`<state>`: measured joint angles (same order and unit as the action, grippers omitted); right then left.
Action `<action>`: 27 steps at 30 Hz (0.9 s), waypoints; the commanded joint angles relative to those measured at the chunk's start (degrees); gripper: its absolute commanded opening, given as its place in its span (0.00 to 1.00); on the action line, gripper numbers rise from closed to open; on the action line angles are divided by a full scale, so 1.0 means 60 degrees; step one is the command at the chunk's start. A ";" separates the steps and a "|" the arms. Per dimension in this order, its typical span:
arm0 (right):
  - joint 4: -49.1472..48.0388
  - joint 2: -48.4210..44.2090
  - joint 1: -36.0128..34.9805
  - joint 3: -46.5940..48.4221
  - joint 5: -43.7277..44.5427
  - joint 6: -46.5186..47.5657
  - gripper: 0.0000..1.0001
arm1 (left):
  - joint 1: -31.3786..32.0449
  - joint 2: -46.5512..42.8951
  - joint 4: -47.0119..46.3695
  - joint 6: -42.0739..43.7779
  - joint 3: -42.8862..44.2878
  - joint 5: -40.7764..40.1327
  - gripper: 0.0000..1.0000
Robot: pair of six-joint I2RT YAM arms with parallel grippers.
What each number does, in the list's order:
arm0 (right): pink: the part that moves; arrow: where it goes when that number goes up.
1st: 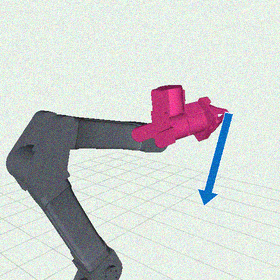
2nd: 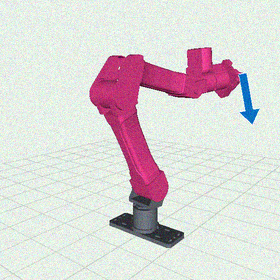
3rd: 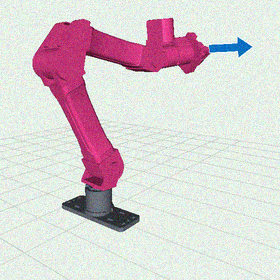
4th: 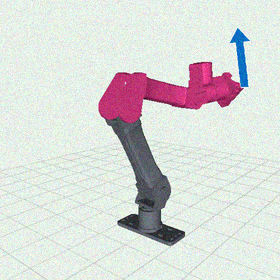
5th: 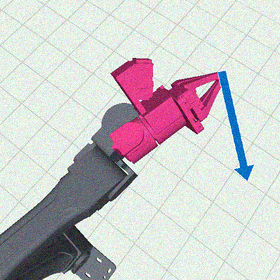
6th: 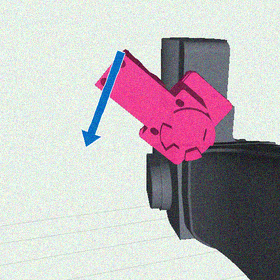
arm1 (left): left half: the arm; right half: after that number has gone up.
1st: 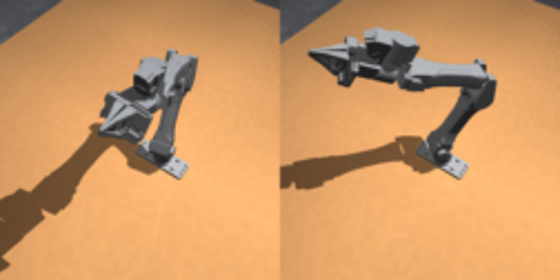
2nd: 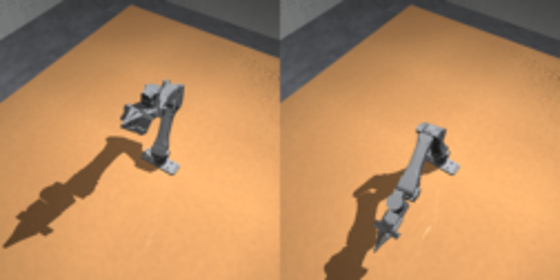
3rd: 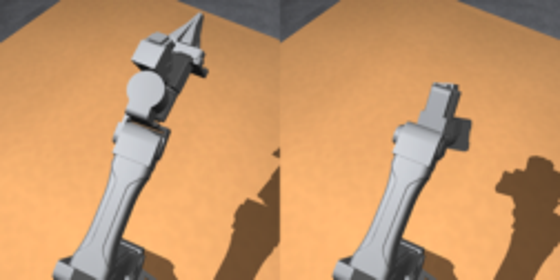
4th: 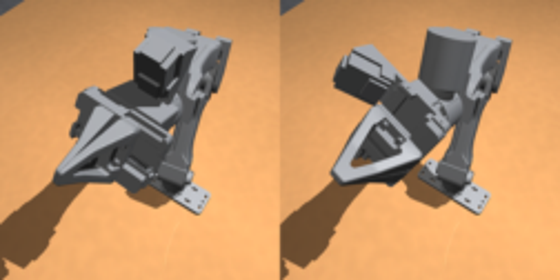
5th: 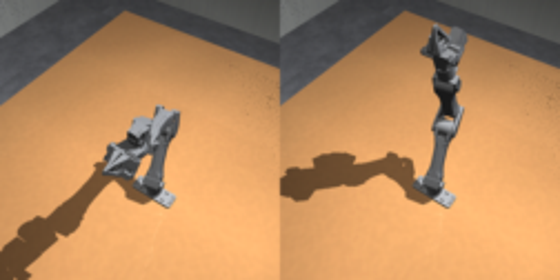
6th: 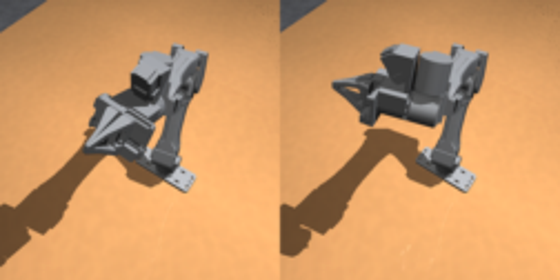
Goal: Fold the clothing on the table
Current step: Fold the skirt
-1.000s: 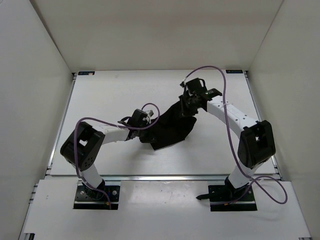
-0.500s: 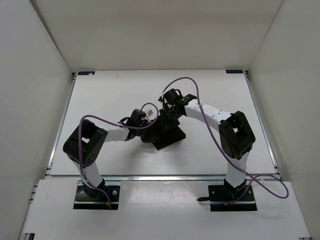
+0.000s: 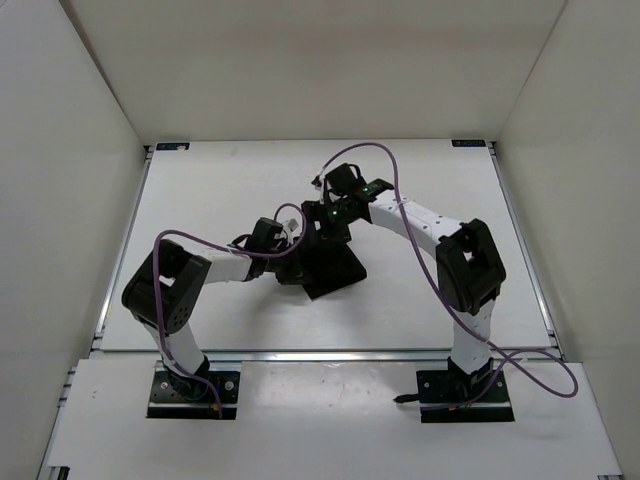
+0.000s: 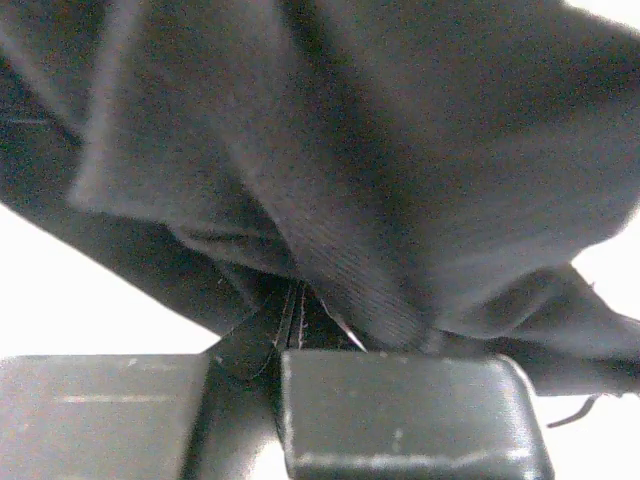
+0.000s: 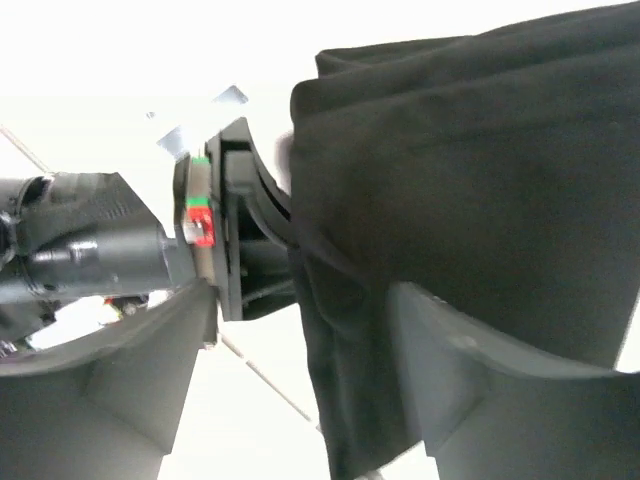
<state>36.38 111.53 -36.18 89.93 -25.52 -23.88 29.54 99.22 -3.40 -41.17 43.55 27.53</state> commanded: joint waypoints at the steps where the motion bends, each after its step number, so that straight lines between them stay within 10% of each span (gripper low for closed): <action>1: -0.0380 -0.1036 0.0405 0.0626 -0.0143 -0.0137 0.77 | -0.0264 -0.0802 0.0390 0.0210 0.0007 0.0129 0.00; 7: -0.0395 -0.2369 0.1020 0.0366 0.0661 -0.0050 0.67 | -0.0719 -0.1754 0.0990 0.0356 0.0153 0.0188 0.00; 9: -0.0381 -0.2751 0.1122 -0.0250 0.1161 0.0142 0.52 | -0.0967 -0.2121 0.1443 0.0415 0.0139 0.0114 0.00; 12: -0.0088 -0.2768 0.1211 -0.1317 0.1454 0.0390 0.02 | -0.1494 -0.2796 0.1591 0.0372 0.0037 0.0187 0.00; 27: -0.2502 -0.1567 -0.0004 -0.3327 0.0079 -0.0090 0.00 | -0.1583 -0.2520 0.0846 -0.0433 0.0622 0.0114 0.01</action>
<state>28.82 102.30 -35.05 70.11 -21.34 -22.55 20.47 83.05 4.21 -42.11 45.93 27.92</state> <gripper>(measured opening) 0.001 0.067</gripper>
